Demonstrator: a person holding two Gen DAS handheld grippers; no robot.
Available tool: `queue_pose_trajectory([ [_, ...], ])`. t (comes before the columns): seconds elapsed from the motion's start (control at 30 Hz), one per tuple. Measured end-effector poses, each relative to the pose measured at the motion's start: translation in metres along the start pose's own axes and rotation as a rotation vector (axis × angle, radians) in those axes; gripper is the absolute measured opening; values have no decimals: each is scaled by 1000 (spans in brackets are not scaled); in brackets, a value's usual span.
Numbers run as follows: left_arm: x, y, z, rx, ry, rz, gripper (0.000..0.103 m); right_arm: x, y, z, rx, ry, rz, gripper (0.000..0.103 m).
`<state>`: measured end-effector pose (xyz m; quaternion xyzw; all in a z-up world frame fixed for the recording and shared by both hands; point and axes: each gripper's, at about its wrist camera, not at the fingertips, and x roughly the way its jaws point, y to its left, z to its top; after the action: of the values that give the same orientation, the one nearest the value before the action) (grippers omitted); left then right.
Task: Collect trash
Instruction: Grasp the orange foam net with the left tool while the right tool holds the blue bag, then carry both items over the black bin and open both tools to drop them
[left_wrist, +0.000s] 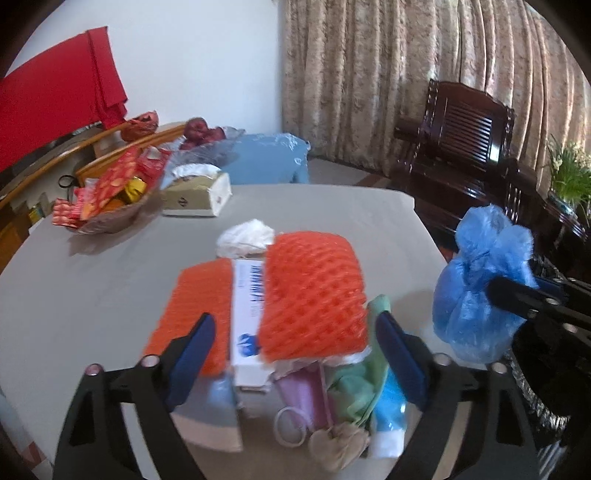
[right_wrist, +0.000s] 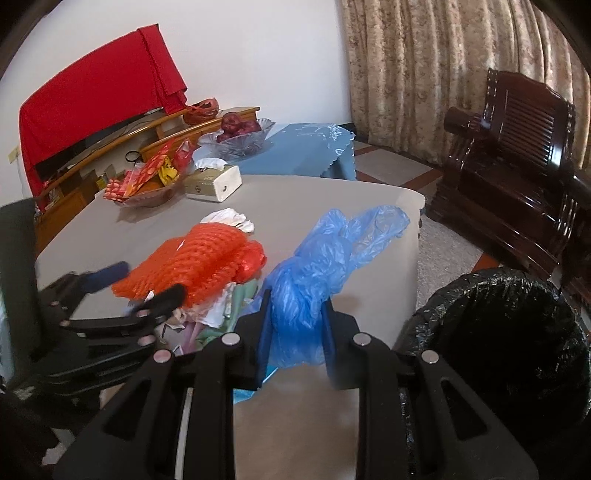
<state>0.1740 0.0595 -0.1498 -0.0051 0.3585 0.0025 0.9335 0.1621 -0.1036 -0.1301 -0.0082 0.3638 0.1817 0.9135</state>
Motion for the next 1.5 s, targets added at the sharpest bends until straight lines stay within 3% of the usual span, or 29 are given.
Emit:
queue_pose_trajectory([
  [0.07,10,-2,1,-11,28,-12,61,-2,-3,-1,3,-3,-5,23],
  [0.13,17,-3,1,-28,44,-32,53,-6,-8,-2,9,-7,-9,23],
  [0.17,18,-4,2,-30,45,-32,43,-7,-8,-2,11,-8,-10,23],
  [0.27,11,-7,4,-24,26,-41,28,-15,-13,-3,22,-18,-17,23],
  [0.5,-30,-29,24,-12,-64,-118,19,-53,-40,-7,69,-79,-49,24],
  [0.77,-54,-100,33,103,-90,-296,19,-96,-99,-28,138,-113,-189,24],
  [1.1,-32,-224,14,268,13,-514,19,-108,-179,-78,244,-38,-361,27],
  [1.2,-21,-244,11,285,72,-555,31,-109,-193,-93,275,-24,-405,41],
  [1.27,-21,-249,8,284,89,-574,48,-110,-196,-99,289,-22,-424,58],
  [1.37,-27,-248,7,290,77,-570,63,-118,-199,-108,302,-32,-446,72],
  [1.5,-45,-234,19,283,27,-511,73,-130,-193,-103,304,-86,-463,90],
])
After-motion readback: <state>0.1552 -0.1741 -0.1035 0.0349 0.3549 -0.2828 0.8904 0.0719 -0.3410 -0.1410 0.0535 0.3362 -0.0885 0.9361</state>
